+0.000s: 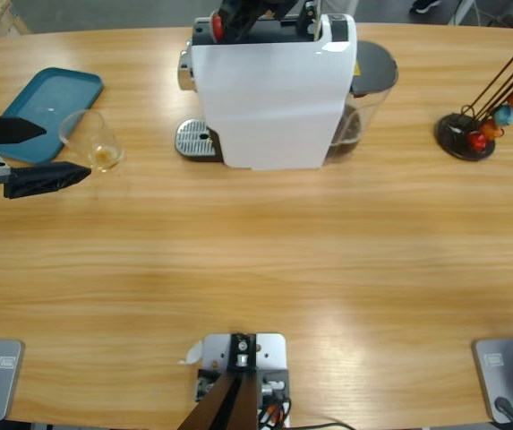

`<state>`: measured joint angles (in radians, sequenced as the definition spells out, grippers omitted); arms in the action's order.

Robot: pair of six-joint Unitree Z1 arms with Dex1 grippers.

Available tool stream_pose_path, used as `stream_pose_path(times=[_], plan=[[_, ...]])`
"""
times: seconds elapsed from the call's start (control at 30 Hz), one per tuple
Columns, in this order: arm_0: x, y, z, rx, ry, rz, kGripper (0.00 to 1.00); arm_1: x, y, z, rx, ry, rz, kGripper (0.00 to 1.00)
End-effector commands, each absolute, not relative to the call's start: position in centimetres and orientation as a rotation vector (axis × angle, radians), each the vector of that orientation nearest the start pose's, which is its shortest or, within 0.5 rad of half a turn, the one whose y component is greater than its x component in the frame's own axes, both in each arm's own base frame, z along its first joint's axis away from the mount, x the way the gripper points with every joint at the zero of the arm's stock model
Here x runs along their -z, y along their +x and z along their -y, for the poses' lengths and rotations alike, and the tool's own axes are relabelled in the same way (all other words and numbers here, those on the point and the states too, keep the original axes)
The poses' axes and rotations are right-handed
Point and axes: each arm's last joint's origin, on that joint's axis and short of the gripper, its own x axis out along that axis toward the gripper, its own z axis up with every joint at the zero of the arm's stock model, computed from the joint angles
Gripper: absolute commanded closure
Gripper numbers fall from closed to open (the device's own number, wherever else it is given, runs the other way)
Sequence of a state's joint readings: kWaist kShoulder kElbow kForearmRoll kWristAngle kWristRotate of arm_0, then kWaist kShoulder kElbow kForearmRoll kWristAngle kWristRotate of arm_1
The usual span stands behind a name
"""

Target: Pour coffee

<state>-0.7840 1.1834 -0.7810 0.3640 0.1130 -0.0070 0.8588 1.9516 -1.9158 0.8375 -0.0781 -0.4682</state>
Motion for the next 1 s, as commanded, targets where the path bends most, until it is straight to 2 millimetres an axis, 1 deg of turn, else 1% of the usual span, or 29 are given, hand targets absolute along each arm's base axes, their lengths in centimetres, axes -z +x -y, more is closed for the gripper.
stream_pose_path(times=[0.03,0.1,0.13,0.17,0.27,0.33,0.37,0.5,0.53,0.63,0.67,0.7,0.73,0.87,0.93,1.0], plan=[[-30.1,13.1,12.5,0.633,0.353,-0.756,0.101,-38.1,28.4,-31.8,-0.93,-0.822,-0.636,0.0],[-30.1,13.1,12.5,0.633,0.353,-0.756,0.101,-38.4,28.4,-31.7,-0.923,-0.82,-0.63,0.0],[-30.1,13.1,12.5,0.633,0.353,-0.757,0.101,-38.9,28.2,-31.5,-0.915,-0.822,-0.62,0.001],[-30.1,13.2,12.5,0.633,0.354,-0.758,0.098,-39.8,27.8,-31.4,-0.91,-0.824,-0.606,0.006],[-30.0,13.3,12.6,0.633,0.356,-0.762,0.096,-43.7,25.6,-30.9,-0.911,-0.83,-0.55,0.005],[-29.9,13.3,12.7,0.633,0.357,-0.764,0.096,-45.4,24.0,-30.2,-0.927,-0.834,-0.544,0.0],[-29.9,13.3,12.7,0.633,0.357,-0.764,0.096,-45.8,23.3,-29.8,-0.938,-0.835,-0.556,0.0],[-29.9,13.3,12.7,0.634,0.357,-0.766,0.096,-46.1,20.9,-28.4,-1.02,-0.826,-0.629,0.002],[-29.9,13.3,12.7,0.634,0.357,-0.766,0.096,-46.3,20.4,-28.1,-1.029,-0.824,-0.631,0.05],[-29.9,13.3,12.7,0.634,0.358,-0.766,0.096,-47.3,19.1,-26.7,-1.012,-0.805,-0.615,0.531],[-29.9,13.3,12.7,0.634,0.358,-0.766,0.096,-47.6,18.8,-26.2,-1.004,-0.8,-0.611,0.728],[-30.0,13.3,12.7,0.634,0.356,-0.765,0.096,-47.8,18.5,-25.6,-0.989,-0.795,-0.607,0.897],[-30.0,13.3,12.7,0.634,0.357,-0.764,0.096,-48.1,18.2,-25.1,-0.98,-0.784,-0.602,0.994],[-30.0,13.3,12.6,0.633,0.356,-0.761,0.097,-48.6,17.0,-23.3,-0.958,-0.734,-0.615,1.0],[-30.0,13.3,12.6,0.633,0.356,-0.761,0.101,-48.1,17.3,-22.5,-0.95,-0.704,-0.66,1.0],[-30.0,13.3,12.6,0.633,0.356,-0.761,0.097,-47.6,17.6,-22.5,-0.953,-0.711,-0.721,1.0]])
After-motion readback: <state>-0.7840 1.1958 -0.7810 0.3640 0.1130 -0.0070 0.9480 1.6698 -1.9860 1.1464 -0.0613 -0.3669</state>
